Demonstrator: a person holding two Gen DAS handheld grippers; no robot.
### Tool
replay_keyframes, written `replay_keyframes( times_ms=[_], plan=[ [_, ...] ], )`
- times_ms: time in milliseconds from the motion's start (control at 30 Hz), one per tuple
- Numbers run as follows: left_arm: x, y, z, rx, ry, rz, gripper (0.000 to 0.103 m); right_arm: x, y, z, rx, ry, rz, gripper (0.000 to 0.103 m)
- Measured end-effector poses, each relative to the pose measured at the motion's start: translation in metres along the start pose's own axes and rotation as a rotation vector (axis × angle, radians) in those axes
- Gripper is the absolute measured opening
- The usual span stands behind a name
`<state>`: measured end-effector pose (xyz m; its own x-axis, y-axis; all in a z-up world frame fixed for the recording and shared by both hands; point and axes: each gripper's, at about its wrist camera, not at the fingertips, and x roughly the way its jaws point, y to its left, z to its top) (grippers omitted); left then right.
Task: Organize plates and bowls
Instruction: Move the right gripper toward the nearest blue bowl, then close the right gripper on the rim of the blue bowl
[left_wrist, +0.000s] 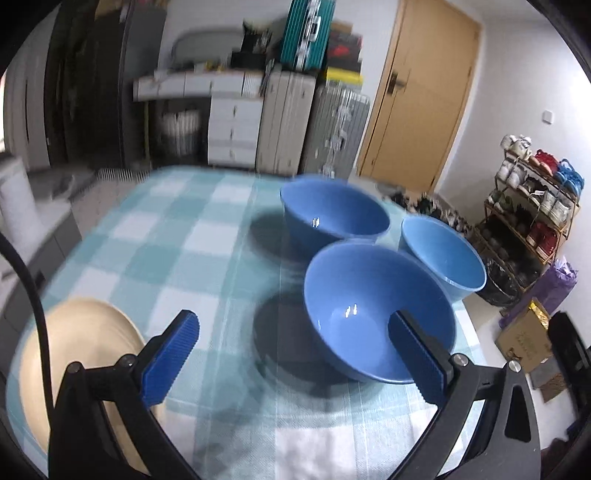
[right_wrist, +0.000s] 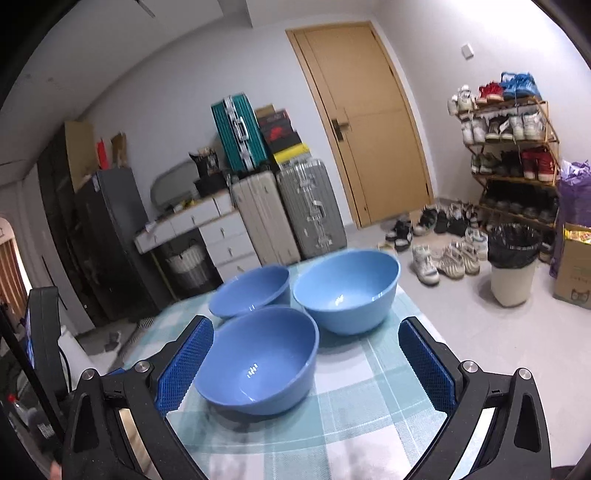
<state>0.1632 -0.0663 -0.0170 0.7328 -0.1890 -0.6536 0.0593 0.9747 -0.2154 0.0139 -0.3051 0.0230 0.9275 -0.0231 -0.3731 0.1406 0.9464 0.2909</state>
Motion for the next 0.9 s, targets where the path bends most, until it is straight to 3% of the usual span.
replay_keyframes(
  times_ms=[167,367,400,467,500,667,767,833,900],
  plan=[
    [0.009,-0.003,-0.001,-0.015,0.040,-0.006,0.103,0.047,-0.005,-0.002,0.030,0.145,0.000,0.102],
    [-0.014,0.001,0.005,0.013,-0.036,-0.007,0.103,0.098,-0.011,-0.001,0.048,0.261,-0.050,0.101],
    [-0.017,0.004,0.006,0.017,-0.044,-0.003,0.103,0.106,-0.014,-0.001,0.080,0.289,-0.035,0.098],
    [-0.021,0.009,0.008,0.021,-0.055,0.000,0.103,0.123,-0.018,-0.003,0.148,0.359,0.018,0.084],
    [-0.022,0.011,0.009,0.023,-0.057,0.004,0.103,0.131,-0.020,-0.005,0.157,0.390,0.004,0.075],
    [-0.029,0.026,0.013,0.010,-0.075,0.012,0.103,0.146,-0.018,-0.012,0.165,0.448,-0.054,0.071],
    [-0.031,0.034,0.014,0.001,-0.074,0.012,0.103,0.153,-0.016,-0.012,0.164,0.487,-0.054,0.064],
    [-0.033,0.038,0.013,-0.008,-0.068,0.007,0.103,0.158,-0.014,-0.013,0.173,0.526,-0.049,0.054],
    [-0.036,0.043,0.013,-0.009,-0.076,0.004,0.103,0.163,-0.013,-0.015,0.191,0.551,-0.050,0.053]
  ],
)
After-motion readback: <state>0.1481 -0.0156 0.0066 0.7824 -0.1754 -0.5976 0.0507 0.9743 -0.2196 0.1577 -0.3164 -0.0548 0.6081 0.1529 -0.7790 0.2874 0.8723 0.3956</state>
